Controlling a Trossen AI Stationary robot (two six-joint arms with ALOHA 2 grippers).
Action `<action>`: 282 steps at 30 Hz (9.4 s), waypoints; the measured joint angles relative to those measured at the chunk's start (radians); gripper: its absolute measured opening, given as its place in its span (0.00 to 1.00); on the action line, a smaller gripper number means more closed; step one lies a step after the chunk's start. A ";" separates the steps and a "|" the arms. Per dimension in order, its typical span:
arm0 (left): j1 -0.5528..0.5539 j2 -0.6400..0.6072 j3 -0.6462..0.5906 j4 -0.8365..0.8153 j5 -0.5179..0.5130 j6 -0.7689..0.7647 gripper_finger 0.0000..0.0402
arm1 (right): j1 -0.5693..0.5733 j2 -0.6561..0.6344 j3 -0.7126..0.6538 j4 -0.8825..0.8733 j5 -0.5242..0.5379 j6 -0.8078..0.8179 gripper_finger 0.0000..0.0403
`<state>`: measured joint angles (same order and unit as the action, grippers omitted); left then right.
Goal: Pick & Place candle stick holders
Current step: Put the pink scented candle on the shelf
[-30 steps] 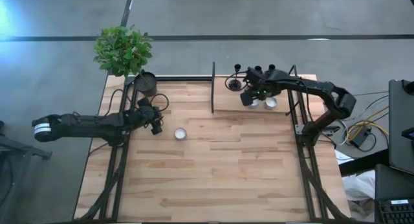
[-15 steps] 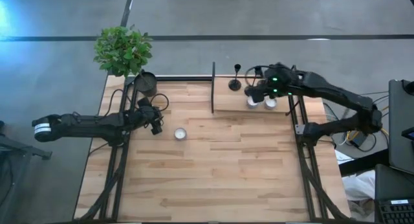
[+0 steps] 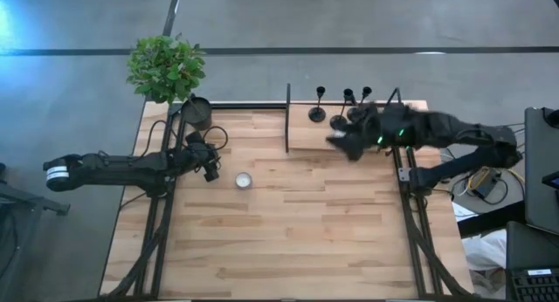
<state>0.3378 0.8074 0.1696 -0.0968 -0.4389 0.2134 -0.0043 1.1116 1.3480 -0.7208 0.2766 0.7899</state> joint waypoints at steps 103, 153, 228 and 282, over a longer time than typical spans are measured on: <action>0.000 0.000 -0.002 0.016 0.004 0.016 0.61 | 0.025 -0.895 -1.320 0.761 -0.247 -0.448 0.02; -0.002 0.285 0.058 0.128 0.635 0.002 0.70 | 0.026 -0.894 -1.320 0.755 -0.230 -0.459 0.02; -0.208 1.046 0.756 0.314 0.684 0.025 0.70 | 0.025 -0.894 -1.320 0.754 -0.212 -0.479 0.02; -0.221 0.300 0.246 0.550 0.513 -0.216 0.01 | 0.026 -0.663 -0.922 0.399 -0.171 -0.573 0.03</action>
<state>0.1165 1.1078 0.4151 0.4534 0.0738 -0.0023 0.0212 0.4488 0.4263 -0.3220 0.1056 0.2172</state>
